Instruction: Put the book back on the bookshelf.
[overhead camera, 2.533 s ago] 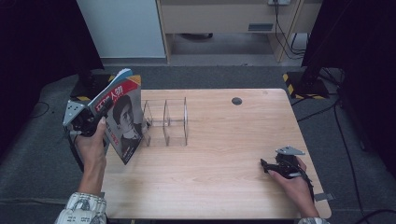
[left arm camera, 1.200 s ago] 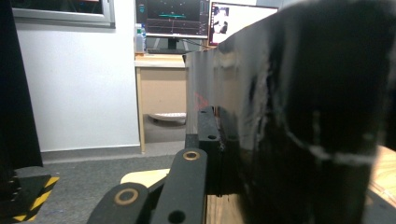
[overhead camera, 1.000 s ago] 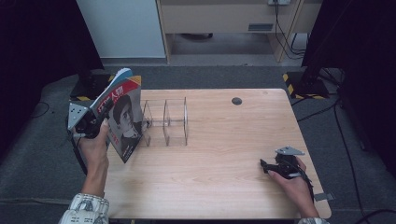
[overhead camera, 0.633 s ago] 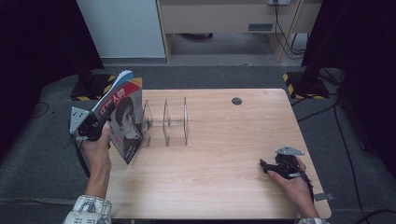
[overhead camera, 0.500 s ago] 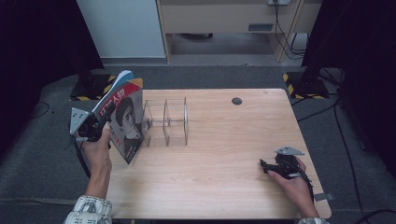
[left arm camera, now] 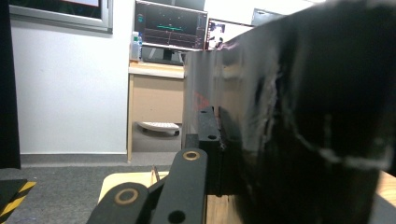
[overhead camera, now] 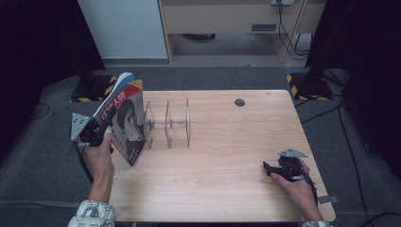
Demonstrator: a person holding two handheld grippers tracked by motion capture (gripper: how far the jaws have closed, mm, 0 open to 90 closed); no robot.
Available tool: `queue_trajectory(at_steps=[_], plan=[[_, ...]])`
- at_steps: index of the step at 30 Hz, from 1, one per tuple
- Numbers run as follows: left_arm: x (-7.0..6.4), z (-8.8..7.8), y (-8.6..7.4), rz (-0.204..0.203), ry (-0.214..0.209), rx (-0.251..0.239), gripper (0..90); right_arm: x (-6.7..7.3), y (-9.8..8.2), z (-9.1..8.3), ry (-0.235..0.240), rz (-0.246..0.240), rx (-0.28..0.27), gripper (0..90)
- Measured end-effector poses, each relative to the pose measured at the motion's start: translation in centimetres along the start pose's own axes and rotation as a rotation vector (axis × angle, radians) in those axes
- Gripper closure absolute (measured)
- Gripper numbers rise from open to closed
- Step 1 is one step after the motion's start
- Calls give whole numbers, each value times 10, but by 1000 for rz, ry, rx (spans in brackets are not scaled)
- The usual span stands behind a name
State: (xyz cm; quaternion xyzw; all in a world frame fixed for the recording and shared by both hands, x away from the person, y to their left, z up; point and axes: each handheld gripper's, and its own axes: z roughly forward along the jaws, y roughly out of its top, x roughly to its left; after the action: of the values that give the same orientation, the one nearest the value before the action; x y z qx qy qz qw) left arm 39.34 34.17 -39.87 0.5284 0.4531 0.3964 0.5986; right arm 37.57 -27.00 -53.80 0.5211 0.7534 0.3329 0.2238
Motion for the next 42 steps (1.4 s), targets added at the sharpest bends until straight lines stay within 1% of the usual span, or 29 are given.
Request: queue_trajectory(at_steps=[5, 12, 15, 18, 21, 25, 27, 31, 34, 37, 42], plan=[[0, -1, -2, -9, 1, -9, 860, 0, 0, 0, 0, -2, 1, 186], [-2, -1, -6, -28, 16, -23, 858, 0, 0, 0, 1, -3, 1, 186], [-3, 0, -6, -27, 23, -22, 857, 0, 0, 0, 2, -3, 2, 187], [-2, 0, -6, -38, 25, -26, 858, 0, 0, 0, 3, -3, 2, 187], [-1, 0, -6, -40, 30, -27, 857, 0, 0, 0, 4, -4, 2, 186], [-1, 1, -8, -33, 33, -24, 855, 0, 0, 0, 5, -5, 2, 186], [-2, 1, -9, -23, 37, -19, 853, 0, 0, 0, 5, -5, 2, 186], [0, 2, -9, -22, 33, -10, 849, 0, 0, 0, 5, -6, 2, 186], [0, 2, -7, 6, 35, 10, 850, 0, 0, 0, 4, -6, 2, 186], [1, 2, -6, -3, 38, 16, 850, 0, 0, 0, 3, -5, 2, 186], [3, 3, -6, -5, 47, 29, 849, 0, 0, 0, 4, -5, 2, 186]])
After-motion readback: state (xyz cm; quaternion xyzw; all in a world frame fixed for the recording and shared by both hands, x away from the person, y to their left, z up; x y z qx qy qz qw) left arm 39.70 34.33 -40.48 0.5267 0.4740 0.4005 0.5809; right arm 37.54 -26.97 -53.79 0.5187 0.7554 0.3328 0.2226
